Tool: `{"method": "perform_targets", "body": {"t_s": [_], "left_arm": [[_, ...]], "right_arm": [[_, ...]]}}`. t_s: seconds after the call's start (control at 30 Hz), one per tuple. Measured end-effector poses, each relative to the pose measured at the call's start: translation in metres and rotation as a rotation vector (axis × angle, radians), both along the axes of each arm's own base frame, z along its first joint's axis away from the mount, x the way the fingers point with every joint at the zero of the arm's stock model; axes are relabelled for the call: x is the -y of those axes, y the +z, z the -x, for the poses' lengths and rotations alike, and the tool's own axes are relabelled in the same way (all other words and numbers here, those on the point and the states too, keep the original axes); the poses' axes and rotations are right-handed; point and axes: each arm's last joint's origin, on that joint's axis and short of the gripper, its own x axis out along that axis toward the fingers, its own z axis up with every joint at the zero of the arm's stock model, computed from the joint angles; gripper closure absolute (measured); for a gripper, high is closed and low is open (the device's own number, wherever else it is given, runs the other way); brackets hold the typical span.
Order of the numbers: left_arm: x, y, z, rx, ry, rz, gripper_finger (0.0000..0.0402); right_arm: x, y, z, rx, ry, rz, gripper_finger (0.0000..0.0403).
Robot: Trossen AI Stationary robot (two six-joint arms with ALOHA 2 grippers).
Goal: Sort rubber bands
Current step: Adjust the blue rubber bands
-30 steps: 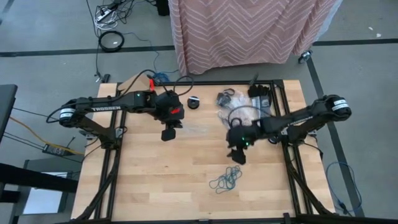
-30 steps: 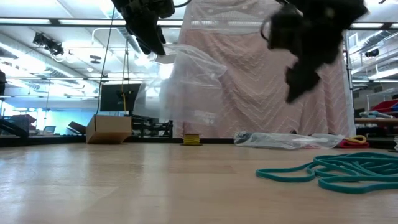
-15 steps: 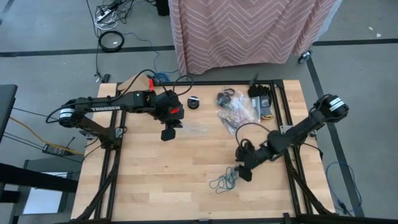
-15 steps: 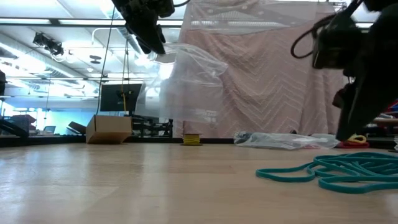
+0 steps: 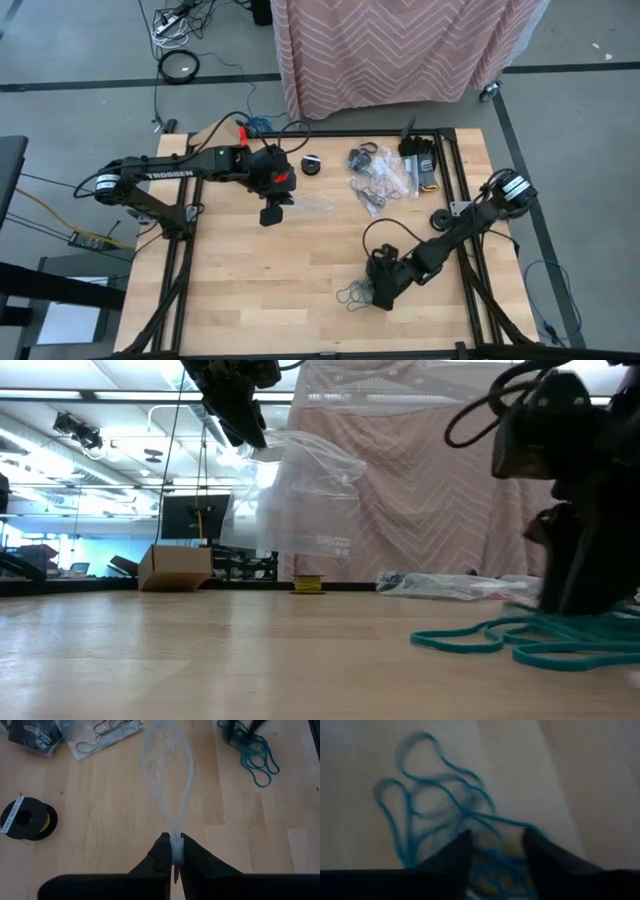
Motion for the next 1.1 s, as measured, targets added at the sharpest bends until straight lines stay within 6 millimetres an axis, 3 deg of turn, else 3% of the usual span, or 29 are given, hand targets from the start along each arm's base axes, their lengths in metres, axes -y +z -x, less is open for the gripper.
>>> {"method": "perform_targets", "body": {"t_s": [0.1,0.17,0.47,0.63,0.77,0.93,1.1], "left_arm": [[0.0,0.0,0.0,-0.003,-0.001,-0.003,0.0378],[-0.001,0.0,0.001,-0.009,0.005,-0.01,0.0378],[0.0,0.005,0.007,-0.001,0.023,0.0,0.0378],[0.002,0.014,0.018,0.013,0.038,-0.005,0.0378],[0.003,0.02,0.025,0.024,0.064,-0.01,0.0378],[0.003,0.021,0.03,0.012,0.078,-0.027,0.0378],[0.002,0.021,0.03,0.005,0.08,-0.031,0.0378]], "right_arm": [[0.005,0.0,0.003,-0.073,-0.051,0.01,0.0357],[0.01,0.0,0.001,-0.084,-0.042,0.016,0.0386],[0.074,0.002,-0.041,-0.004,0.045,-0.015,0.0402],[0.121,0.006,-0.057,0.064,-0.049,-0.019,0.0402],[0.147,0.01,-0.067,0.176,-0.149,-0.019,0.0403],[0.161,0.027,-0.083,0.298,-0.202,-0.065,0.0403],[0.148,0.049,-0.094,0.323,-0.057,-0.223,0.0403]]}}
